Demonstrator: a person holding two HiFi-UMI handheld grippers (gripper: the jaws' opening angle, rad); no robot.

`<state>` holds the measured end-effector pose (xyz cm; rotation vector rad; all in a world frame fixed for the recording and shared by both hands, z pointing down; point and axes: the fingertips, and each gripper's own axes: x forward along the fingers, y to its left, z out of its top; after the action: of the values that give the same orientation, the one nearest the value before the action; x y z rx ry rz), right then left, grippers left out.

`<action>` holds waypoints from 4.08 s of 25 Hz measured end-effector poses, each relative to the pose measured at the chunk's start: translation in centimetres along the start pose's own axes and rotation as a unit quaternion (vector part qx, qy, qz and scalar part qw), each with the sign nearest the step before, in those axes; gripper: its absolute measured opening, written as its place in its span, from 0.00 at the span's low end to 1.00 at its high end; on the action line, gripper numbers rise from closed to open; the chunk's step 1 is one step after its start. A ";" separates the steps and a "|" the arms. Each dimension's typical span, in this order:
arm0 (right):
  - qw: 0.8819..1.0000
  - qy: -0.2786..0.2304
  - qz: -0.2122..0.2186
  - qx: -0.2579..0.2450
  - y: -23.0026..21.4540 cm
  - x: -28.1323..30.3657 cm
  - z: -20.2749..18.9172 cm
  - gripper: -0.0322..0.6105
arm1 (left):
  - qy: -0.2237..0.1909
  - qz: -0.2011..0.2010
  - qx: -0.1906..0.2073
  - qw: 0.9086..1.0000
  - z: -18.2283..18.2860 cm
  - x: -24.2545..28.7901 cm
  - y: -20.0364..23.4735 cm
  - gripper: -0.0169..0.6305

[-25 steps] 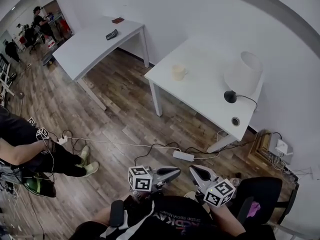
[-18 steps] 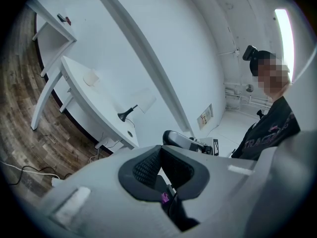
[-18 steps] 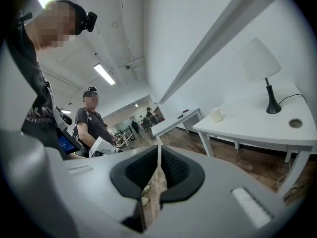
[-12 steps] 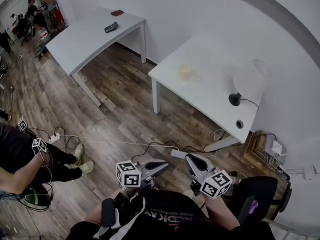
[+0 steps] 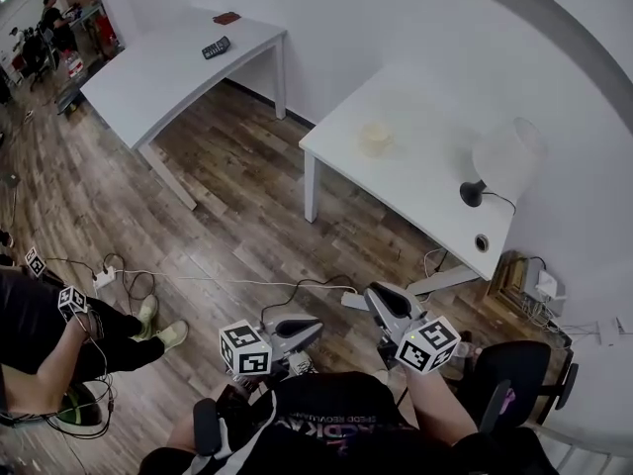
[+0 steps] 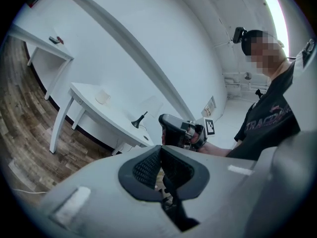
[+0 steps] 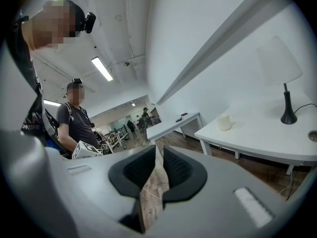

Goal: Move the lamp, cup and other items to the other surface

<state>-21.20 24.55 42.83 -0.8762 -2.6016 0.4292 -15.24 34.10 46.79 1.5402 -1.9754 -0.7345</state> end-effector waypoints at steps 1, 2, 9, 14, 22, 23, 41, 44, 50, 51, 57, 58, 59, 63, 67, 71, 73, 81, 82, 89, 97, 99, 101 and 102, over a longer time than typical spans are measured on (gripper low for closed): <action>1.000 0.001 -0.002 -0.004 0.0 0.2 0.1 0.13 | 0.004 -0.002 0.007 1.000 -0.1 -0.2 -0.1 0.03; 1.000 0.001 -0.005 -0.008 -0.1 0.4 0.4 0.14 | 0.007 -0.005 0.010 1.000 -0.3 -0.3 -0.3 0.03; 0.999 0.006 -0.024 -0.033 -3.3 0.9 2.6 0.17 | -0.002 -0.014 -0.012 1.000 -0.5 0.8 0.0 0.03; 0.999 0.015 -0.019 -0.049 -6.4 2.8 4.2 0.19 | -0.021 0.013 -0.008 1.000 1.2 1.0 1.2 0.03; 0.996 0.025 0.012 -0.087 -12.6 7.4 9.2 0.21 | -0.089 0.080 -0.013 0.993 5.5 2.4 3.3 0.03; 0.995 0.025 0.015 -0.092 -13.3 8.0 9.7 0.22 | -0.097 0.086 -0.014 0.991 5.8 2.6 3.6 0.03; 0.908 0.239 -0.055 -0.341 -39.4 23.9 9.8 0.29 | -0.178 0.244 -0.082 0.950 5.3 1.5 6.9 0.03; 0.881 0.286 -0.033 -0.376 -41.2 26.0 9.1 0.29 | -0.174 0.254 -0.086 0.948 5.8 1.9 7.4 0.03; 0.812 0.358 0.017 -0.460 -43.2 27.9 6.7 0.31 | -0.163 0.260 -0.098 0.947 6.1 2.9 8.0 0.03; 0.799 0.369 0.024 -0.474 -43.6 28.1 6.2 0.31 | -0.162 0.261 -0.100 0.946 6.1 3.1 8.1 0.03; 0.766 0.399 0.054 -0.501 -44.4 29.3 5.1 0.32 | -0.160 0.266 -0.110 0.944 5.9 4.0 8.4 0.03; 0.760 0.403 0.060 -0.506 -44.4 29.4 4.9 0.34 | -0.160 0.267 -0.112 0.944 5.8 4.1 8.4 0.03; 0.754 0.407 0.066 -0.512 -44.3 29.4 4.7 0.34 | -0.161 0.267 -0.114 0.943 5.6 4.2 8.4 0.03; 0.745 0.414 0.084 -0.516 -44.0 29.6 4.2 0.32 | -0.162 0.269 -0.117 0.942 5.4 4.5 8.4 0.03; 0.746 0.412 0.086 -0.515 -43.8 29.5 4.3 0.29 | -0.167 0.271 -0.118 0.941 5.3 4.6 8.2 0.03; 0.751 0.408 0.079 -0.513 -43.8 29.5 4.5 0.19 | -0.171 0.273 -0.118 0.939 5.2 4.6 8.1 0.03; 0.757 0.405 0.077 -0.506 -43.6 29.4 4.4 0.19 | -0.174 0.274 -0.118 0.938 5.1 4.5 8.1 0.03; 0.781 0.405 0.081 -0.468 -42.5 28.0 4.1 0.17 | -0.180 0.270 -0.116 0.939 4.8 4.8 7.7 0.03; 0.783 0.405 0.082 -0.465 -42.4 27.8 4.1 0.17 | -0.180 0.269 -0.116 0.939 4.8 4.9 7.6 0.03; 0.810 0.404 0.080 -0.418 -41.1 26.3 3.3 0.18 | -0.183 0.261 -0.112 0.941 4.6 5.1 7.2 0.03; 0.894 0.321 0.019 -0.313 -41.3 26.5 3.5 0.15 | -0.185 0.261 -0.113 0.941 3.7 4.8 6.7 0.03; 0.905 0.303 0.006 -0.298 -41.2 26.5 3.6 0.14 | -0.186 0.262 -0.113 0.940 3.6 4.4 6.5 0.03; 0.913 0.289 -0.005 -0.289 -40.9 26.5 3.7 0.13 | -0.186 0.263 -0.113 0.940 3.6 4.0 6.4 0.03; 0.916 0.282 -0.011 -0.285 -40.7 26.5 3.8 0.13 | -0.186 0.262 -0.113 0.940 3.5 3.9 6.4 0.03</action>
<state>-63.53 9.51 61.75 -0.9605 -2.1872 -0.5550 -22.91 31.98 49.01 0.7178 -2.3291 -1.0233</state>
